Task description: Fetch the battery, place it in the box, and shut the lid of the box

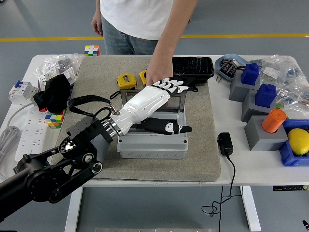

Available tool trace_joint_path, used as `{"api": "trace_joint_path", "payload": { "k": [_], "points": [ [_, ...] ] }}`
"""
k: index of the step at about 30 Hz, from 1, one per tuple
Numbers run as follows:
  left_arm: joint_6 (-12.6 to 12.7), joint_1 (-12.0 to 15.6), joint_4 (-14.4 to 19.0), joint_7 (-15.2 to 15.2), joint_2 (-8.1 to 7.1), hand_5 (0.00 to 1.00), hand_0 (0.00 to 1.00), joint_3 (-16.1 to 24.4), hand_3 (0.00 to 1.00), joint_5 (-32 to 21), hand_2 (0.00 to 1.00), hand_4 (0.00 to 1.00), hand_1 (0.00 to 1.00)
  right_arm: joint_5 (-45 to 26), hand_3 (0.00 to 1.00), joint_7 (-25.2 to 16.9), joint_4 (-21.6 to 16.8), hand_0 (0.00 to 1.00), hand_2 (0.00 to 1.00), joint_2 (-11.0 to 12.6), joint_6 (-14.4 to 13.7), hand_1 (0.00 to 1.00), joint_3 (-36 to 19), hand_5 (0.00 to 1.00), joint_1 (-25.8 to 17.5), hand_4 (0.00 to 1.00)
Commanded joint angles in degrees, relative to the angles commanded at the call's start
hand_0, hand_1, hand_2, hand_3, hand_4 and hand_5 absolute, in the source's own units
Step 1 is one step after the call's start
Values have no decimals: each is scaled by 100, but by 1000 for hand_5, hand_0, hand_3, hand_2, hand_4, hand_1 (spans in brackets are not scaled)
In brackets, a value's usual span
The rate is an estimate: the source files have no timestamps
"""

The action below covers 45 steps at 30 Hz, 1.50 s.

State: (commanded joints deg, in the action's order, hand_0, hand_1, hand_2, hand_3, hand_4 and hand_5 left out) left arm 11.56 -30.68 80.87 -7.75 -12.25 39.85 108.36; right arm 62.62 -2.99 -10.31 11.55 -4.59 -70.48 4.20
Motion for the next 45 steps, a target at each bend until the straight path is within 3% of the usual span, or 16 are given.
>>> {"api": "trace_joint_path", "payload": {
  "k": [1,5,11,12,18,19,23,24,28,30,32,39,42,43,45],
  "points": [
    [-64,7,88,32,-17,925,494,32,632,-28,610,998,624,-7,846,-2,0,857,815,0,1,841,9,998,-1,998],
    [-274,-14,358,160,-47,925,494,195,632,-102,610,998,624,10,846,2,0,857,815,-1,2,841,-7,998,5,998],
    [-174,-51,514,200,-12,952,512,619,639,-2,616,998,635,28,845,3,0,858,813,4,-4,838,-42,998,24,998],
    [-178,-49,524,209,-10,970,711,662,661,25,677,998,723,31,844,4,0,857,813,5,-4,839,-47,998,24,998],
    [-262,-31,470,276,-7,970,711,1018,661,327,677,998,723,105,844,14,0,857,813,0,-21,839,-139,998,22,998],
    [-292,-30,434,302,-10,998,998,1078,804,379,892,998,981,85,844,8,0,857,812,-1,-16,839,-121,998,25,998],
    [-519,-49,291,498,-18,998,998,1295,804,520,892,998,981,74,844,1,0,857,812,-10,-15,839,-127,998,37,998],
    [-607,-60,243,586,-21,998,998,1331,978,480,998,998,998,72,843,-2,0,857,811,-9,-15,838,-121,998,37,998],
    [-1156,-96,12,1259,-41,998,998,1521,978,371,998,998,998,83,843,-2,0,857,811,-3,-17,838,-143,998,40,998],
    [-1296,-92,-13,1538,-66,998,998,1572,978,391,998,998,998,86,843,-3,0,857,811,-1,-20,838,-154,998,37,998],
    [-1472,-89,18,1805,-91,998,998,1608,998,443,998,998,998,94,843,1,0,857,811,1,-20,838,-165,998,31,998],
    [-2621,-140,366,2945,-263,998,998,1719,998,407,996,998,998,116,843,1,0,856,810,35,-24,837,-212,998,53,998],
    [-2958,-170,517,3209,-346,998,998,1732,998,345,996,998,998,132,843,4,0,856,810,51,-27,838,-226,998,52,998],
    [-3071,-180,576,3286,-384,998,931,1727,911,310,861,998,896,135,843,6,0,856,810,57,-27,838,-229,998,51,998],
    [-3201,-180,673,3338,-439,998,931,1714,911,288,861,998,896,142,843,10,0,856,810,65,-28,838,-228,998,48,998]
  ]
}}
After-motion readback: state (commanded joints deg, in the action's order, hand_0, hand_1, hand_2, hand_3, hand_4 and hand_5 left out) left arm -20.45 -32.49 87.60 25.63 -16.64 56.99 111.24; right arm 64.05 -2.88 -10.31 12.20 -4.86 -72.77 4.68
